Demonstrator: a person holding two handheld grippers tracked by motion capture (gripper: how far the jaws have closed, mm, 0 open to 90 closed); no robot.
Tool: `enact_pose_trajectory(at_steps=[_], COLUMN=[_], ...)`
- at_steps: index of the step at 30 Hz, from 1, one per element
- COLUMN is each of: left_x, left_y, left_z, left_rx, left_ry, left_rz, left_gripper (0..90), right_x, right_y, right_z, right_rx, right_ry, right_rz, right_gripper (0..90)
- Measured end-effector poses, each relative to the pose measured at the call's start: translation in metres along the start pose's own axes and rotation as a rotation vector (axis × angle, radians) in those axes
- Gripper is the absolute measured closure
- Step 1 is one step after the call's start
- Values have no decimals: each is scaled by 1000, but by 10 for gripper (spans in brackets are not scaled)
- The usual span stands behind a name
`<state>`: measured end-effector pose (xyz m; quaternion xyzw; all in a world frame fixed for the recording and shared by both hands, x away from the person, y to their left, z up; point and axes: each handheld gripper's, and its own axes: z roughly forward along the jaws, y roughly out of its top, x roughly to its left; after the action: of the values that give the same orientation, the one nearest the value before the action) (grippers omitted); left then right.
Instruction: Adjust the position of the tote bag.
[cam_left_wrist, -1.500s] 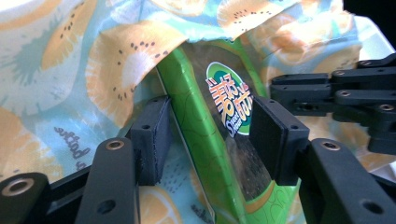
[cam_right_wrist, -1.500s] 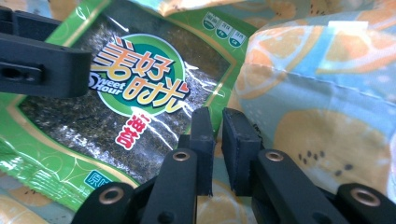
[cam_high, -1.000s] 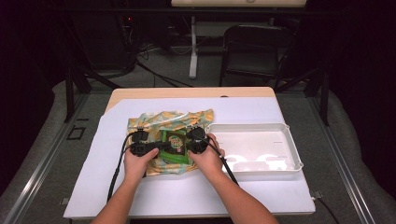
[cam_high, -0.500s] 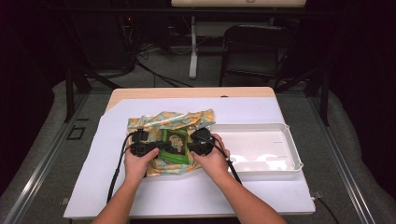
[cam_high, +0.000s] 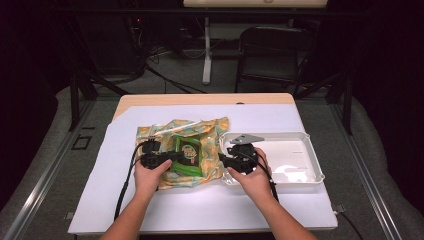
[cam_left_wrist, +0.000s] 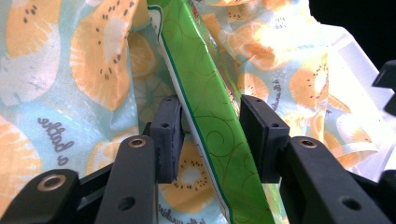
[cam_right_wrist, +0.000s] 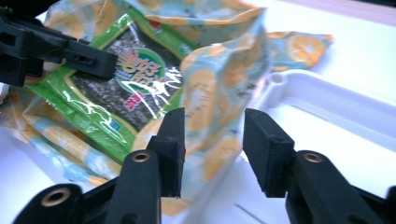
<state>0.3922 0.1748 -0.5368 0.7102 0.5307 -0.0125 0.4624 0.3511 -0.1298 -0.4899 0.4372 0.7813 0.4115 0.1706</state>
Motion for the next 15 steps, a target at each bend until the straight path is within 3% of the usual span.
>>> enact_pose_trajectory(at_steps=[4, 15], left_x=[-3, -3], left_y=[-1, 5], left_z=[1, 0], left_rx=[1, 12], left_ry=[22, 59], left_rz=[21, -18], left_gripper=[611, 644], right_x=[-12, -41], right_y=[-5, -13], right_z=[-11, -28], right_rx=[-27, -87], right_ry=[-3, 20], right_rz=[29, 109], right_gripper=[581, 578])
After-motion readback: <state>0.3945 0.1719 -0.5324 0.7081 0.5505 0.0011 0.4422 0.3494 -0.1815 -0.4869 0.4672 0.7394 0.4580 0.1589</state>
